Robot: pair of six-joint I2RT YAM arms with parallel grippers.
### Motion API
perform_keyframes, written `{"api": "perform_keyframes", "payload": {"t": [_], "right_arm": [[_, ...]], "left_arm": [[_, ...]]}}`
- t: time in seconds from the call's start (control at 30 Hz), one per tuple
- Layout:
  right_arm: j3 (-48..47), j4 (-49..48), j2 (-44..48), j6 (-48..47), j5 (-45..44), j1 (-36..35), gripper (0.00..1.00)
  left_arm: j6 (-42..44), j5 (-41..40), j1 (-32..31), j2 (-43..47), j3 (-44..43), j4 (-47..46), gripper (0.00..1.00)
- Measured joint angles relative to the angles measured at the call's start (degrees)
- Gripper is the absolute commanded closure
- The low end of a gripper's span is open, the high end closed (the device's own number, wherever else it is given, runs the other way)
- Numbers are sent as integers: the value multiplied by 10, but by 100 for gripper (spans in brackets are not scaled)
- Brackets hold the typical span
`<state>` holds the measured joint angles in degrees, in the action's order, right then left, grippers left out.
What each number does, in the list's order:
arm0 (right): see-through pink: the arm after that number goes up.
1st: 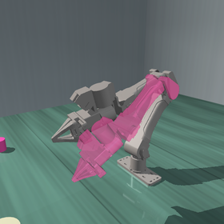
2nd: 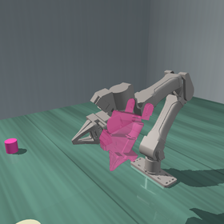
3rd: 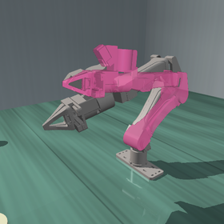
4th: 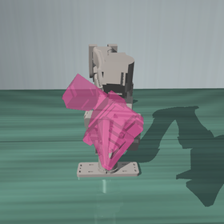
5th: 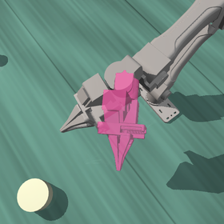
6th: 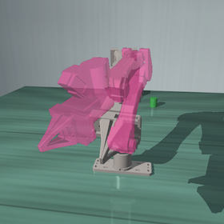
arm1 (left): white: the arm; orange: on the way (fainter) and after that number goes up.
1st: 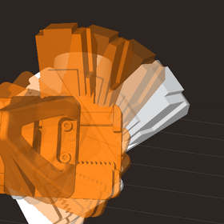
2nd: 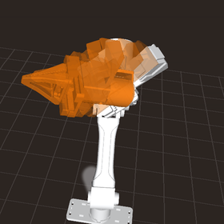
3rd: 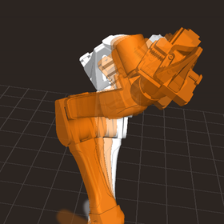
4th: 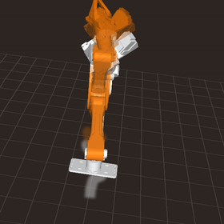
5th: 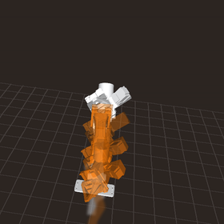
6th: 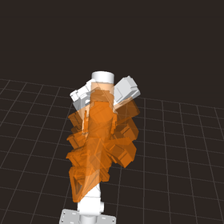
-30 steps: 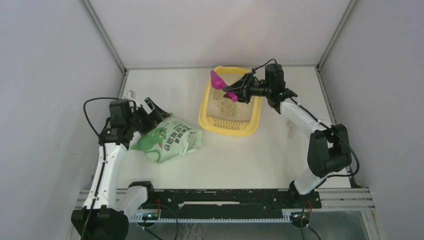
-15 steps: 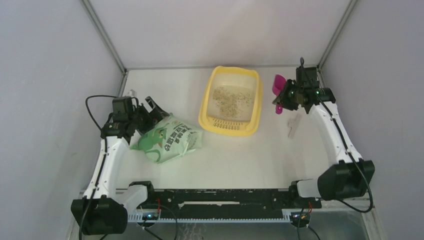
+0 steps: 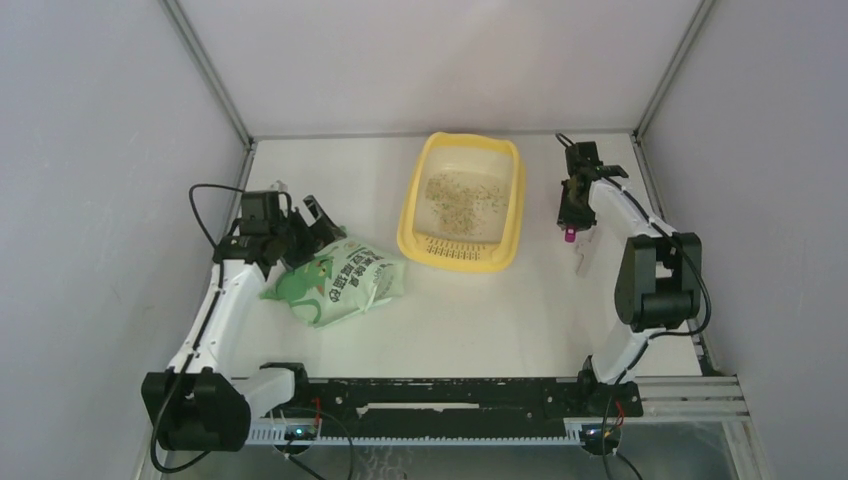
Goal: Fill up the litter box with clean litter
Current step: Place the spatula at the center of the board.
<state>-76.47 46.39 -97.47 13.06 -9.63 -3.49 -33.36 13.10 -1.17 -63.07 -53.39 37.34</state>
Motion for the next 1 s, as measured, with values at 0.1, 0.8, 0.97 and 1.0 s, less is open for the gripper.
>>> {"api": "perform_keyframes", "payload": {"t": [0.1, 0.8, 0.97, 1.0], "right_arm": [[0, -24, -35, -24, -12, -4, 88], [-94, 0, -173, -51, 29, 2, 54], [-91, 7, -173, -44, 48, 3, 12], [-88, 7, -172, -45, 52, 3, 12]], "left_arm": [[4, -1, 0, -11, -1, -2, 0], [8, 11, -29, -159, -42, -68, 0], [8, 6, -51, -173, -52, -68, 0], [8, 5, -55, -177, -57, -68, 0]]}}
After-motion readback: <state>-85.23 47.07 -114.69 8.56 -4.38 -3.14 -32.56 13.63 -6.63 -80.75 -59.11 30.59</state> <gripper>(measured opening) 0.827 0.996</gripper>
